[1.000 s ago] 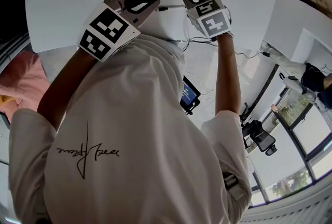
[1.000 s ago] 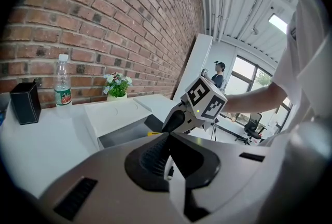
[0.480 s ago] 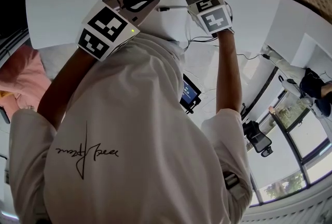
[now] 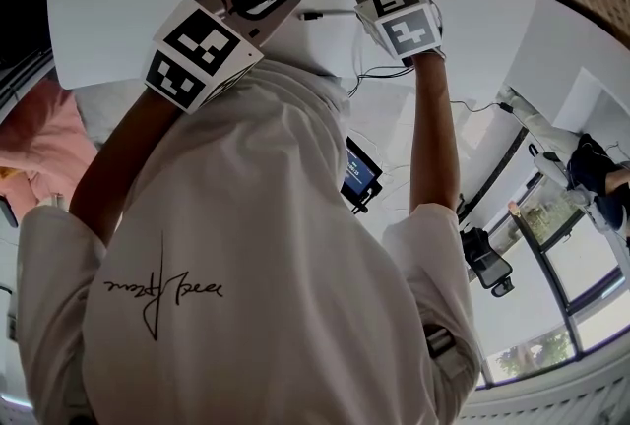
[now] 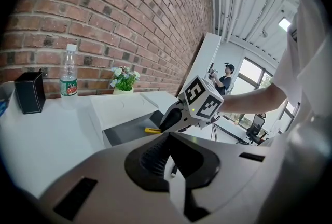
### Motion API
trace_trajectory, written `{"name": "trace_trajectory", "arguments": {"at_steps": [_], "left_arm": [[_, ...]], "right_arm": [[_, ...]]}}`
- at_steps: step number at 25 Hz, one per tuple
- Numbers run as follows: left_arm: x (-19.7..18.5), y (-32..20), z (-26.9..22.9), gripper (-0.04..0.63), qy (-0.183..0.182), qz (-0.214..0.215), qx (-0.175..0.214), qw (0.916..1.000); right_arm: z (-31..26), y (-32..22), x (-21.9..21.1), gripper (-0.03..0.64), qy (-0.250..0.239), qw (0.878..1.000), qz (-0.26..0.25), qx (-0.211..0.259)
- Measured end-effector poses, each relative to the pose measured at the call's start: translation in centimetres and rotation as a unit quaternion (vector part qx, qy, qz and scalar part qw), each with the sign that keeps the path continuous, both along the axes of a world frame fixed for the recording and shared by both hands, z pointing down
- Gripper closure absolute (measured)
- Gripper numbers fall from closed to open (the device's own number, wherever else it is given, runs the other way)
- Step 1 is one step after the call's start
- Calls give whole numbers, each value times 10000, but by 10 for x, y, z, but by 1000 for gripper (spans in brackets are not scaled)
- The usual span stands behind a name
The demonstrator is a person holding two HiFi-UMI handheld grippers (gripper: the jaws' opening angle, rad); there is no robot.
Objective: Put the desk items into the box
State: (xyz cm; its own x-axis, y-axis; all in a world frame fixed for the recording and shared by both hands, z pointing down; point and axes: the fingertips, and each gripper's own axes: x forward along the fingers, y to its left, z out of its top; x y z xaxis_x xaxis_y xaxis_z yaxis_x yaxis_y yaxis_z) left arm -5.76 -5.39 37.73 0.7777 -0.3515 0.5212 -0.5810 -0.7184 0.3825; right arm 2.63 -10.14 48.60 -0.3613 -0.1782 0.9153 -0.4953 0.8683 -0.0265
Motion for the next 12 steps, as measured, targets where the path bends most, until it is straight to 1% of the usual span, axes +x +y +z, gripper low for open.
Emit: {"name": "trace_trajectory", "arguments": {"at_steps": [5,12], "left_arm": [[-3,-2,2,594,-8,-56,-41,10000],[-7,-3,6,594,-41,-94,-95,9999]], "right_arm": [[8,-2,0,534,89,9999,-80,-28],[14,-5,-5,534,66,9999,-76,-94]]}}
